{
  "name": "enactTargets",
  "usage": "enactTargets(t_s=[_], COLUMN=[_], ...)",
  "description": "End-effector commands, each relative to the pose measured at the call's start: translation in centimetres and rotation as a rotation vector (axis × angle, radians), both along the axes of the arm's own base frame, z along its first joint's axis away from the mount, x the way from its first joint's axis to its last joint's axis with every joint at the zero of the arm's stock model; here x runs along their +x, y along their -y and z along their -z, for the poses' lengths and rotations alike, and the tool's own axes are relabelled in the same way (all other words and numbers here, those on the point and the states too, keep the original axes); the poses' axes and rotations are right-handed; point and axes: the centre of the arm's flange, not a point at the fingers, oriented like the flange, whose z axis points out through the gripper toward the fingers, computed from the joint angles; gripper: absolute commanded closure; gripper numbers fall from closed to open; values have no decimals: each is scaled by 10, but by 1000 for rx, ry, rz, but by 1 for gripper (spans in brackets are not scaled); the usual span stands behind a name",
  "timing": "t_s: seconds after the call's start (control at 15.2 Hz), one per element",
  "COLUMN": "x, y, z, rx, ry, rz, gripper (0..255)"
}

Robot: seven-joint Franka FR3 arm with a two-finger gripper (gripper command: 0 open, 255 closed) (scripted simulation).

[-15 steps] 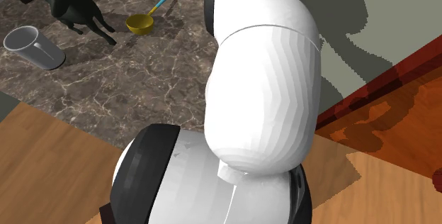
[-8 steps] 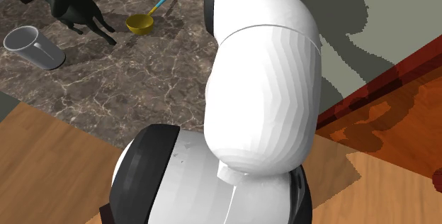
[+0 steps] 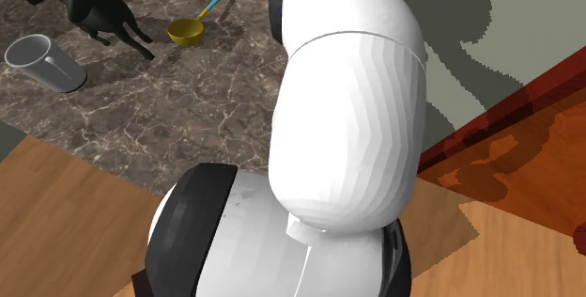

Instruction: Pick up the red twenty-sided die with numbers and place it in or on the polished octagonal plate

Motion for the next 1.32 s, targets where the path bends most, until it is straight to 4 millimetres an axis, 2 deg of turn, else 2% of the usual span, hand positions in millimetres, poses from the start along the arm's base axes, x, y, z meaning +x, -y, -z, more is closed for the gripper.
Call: enactTargets(t_s=[0.0, 0.86, 1.25], x=[0, 0, -57], y=[0, 0, 55], z=[-10, -78, -79], rx=[0, 0, 0], ry=[0, 0, 0], rz=[0, 0, 0], gripper=[255, 255, 255])
